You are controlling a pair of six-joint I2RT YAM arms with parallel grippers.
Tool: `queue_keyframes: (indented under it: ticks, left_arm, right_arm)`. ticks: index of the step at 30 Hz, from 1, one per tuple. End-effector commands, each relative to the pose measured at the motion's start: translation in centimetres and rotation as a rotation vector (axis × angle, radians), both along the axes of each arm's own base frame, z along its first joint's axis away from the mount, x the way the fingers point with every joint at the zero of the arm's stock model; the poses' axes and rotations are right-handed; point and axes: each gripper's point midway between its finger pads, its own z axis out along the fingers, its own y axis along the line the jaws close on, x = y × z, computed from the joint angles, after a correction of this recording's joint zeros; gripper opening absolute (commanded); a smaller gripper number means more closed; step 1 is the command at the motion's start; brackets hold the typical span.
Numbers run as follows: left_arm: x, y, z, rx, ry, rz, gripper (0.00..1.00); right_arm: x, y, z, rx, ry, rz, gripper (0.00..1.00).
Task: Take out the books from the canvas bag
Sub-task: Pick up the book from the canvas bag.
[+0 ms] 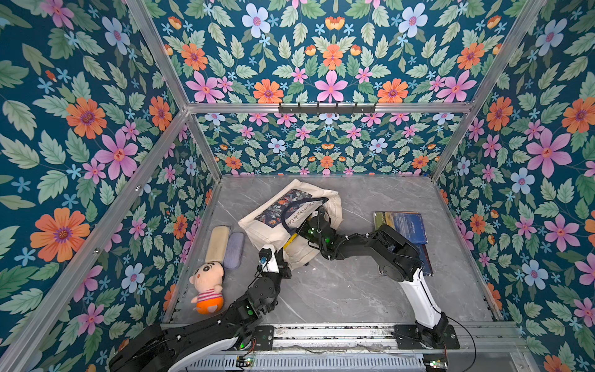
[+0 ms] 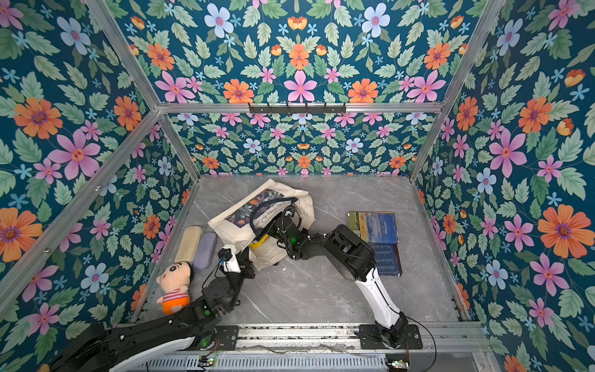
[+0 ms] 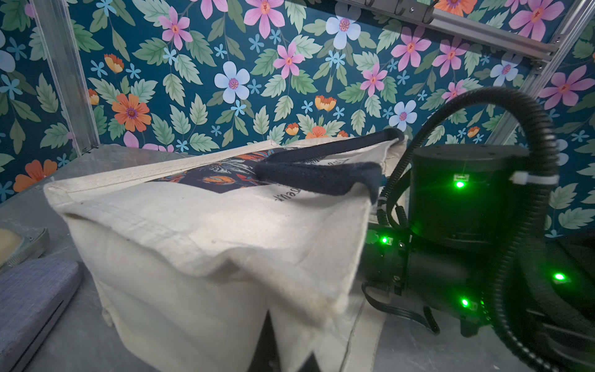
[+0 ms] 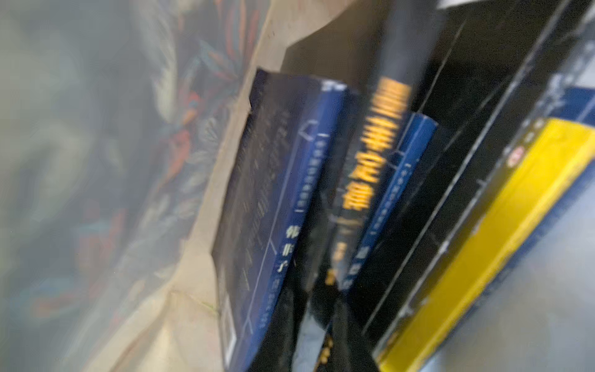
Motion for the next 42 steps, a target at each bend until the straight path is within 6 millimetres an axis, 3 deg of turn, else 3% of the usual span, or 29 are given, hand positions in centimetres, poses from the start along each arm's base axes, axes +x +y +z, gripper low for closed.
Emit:
queue_keyframes:
  ticks: [1,8,12,23,29,30,36,42]
  left_arm:
    - [-0.3,0.2,-0.9,0.014,0.000,-0.012,0.00]
    - [-0.3,0.4,-1.0,0.013,0.007,0.001,0.00]
    - [-0.3,0.4,-0.9,0.009,0.004,-0.001,0.00]
    - [-0.3,0.4,-0.9,0.009,0.004,-0.003,0.00]
    - [-0.3,0.3,-0.9,0.012,0.006,-0.005,0.00]
    - [-0.3,0.3,-0.9,0.012,0.006,-0.006,0.00]
    - [-0.3,0.2,-0.9,0.011,0.007,-0.011,0.00]
    - [-0.2,0.1,-1.0,0.019,0.010,-0.014,0.00]
  right_arm:
    - [-0.3,-1.0,0.3,-0.028,-0.021,-0.014,0.12]
    - [-2.1,-3.9,2.8,-0.013,-0.050,-0.051,0.07]
    - [-2.8,-4.8,2.7,-0.016,-0.045,-0.056,0.08]
    - [-2.7,-4.2,-0.2,0.044,-0.025,-0.029,0.45]
    - [-2.0,-3.9,-0.8,0.042,-0.060,-0.036,0.51]
    - [-1.8,-3.7,-0.4,0.062,-0.084,-0.034,0.52]
    - [-1.5,-3.5,-1.9,0.107,-0.079,-0.045,0.53]
    - [-1.2,-3.3,-0.7,0.126,-0.117,-0.048,0.35]
